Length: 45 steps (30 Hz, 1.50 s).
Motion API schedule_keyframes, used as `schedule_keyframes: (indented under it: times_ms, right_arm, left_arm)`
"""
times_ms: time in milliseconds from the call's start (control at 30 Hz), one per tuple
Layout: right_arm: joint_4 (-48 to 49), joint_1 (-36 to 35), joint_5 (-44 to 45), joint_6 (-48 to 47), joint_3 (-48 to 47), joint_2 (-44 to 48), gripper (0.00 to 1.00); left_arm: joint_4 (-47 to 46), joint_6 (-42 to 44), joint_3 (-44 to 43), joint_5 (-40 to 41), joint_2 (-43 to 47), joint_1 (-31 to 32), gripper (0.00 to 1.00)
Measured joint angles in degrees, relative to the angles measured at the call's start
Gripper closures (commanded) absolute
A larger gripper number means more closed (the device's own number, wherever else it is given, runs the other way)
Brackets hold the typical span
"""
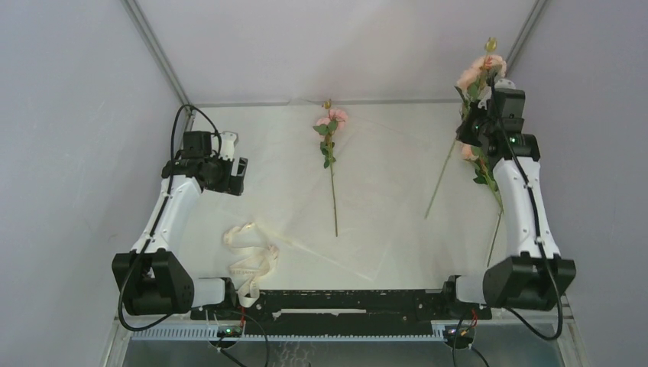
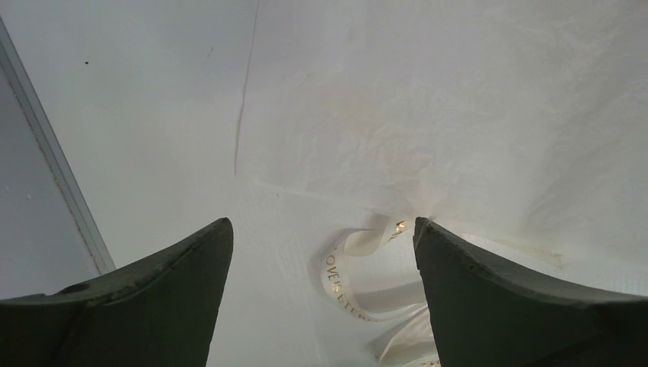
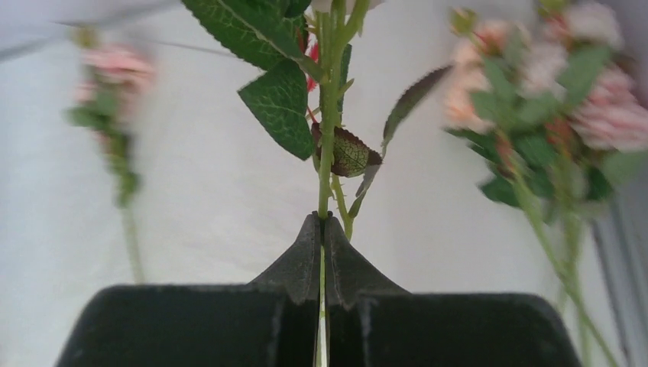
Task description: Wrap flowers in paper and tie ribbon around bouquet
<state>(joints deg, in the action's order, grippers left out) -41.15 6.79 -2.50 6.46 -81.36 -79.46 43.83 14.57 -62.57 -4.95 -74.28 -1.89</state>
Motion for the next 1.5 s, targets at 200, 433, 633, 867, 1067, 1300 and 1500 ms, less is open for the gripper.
schedule_keyframes:
  times_ms: [200,433,633,867,1067,1300,1500]
  right_arm:
    - [10.1,-13.6,-6.4,8.8,1.2,5.0,1.00]
    - [17.4,-31.0,-11.7,16.8,-8.1,-18.0,1.00]
    - [11.0,-39.0,-10.6,17.0,-31.1,-43.3,1.00]
    - [5.2,-41.9,-6.9,14.9,-43.3,-55.5,1.00]
    - [0.8,-41.2,-3.0,10.2,-44.0,-58.0,0.96]
    - [-2.2,-40.8,0.5,7.1,-46.1,-58.1,0.55]
    - [-3.9,-39.0,3.8,7.1,-40.9,-53.7,0.51]
  left_arm:
    - [0.0,0.0,0.0,-0.3,0.1,0.0,0.08]
    - [0.0,0.0,0.0,-0.6,0.3,0.0,0.08]
    - [0.0,0.0,0.0,-0.8,0.4,0.0,0.08]
    - [0.0,0.0,0.0,-0.9,0.5,0.0,0.08]
    - [0.0,0.0,0.0,-0.9,0.4,0.0,0.08]
    - [0.0,0.0,0.0,-0.9,0.4,0.0,0.08]
    - [0.0,0.0,0.0,-1.0,0.5,0.0,0.08]
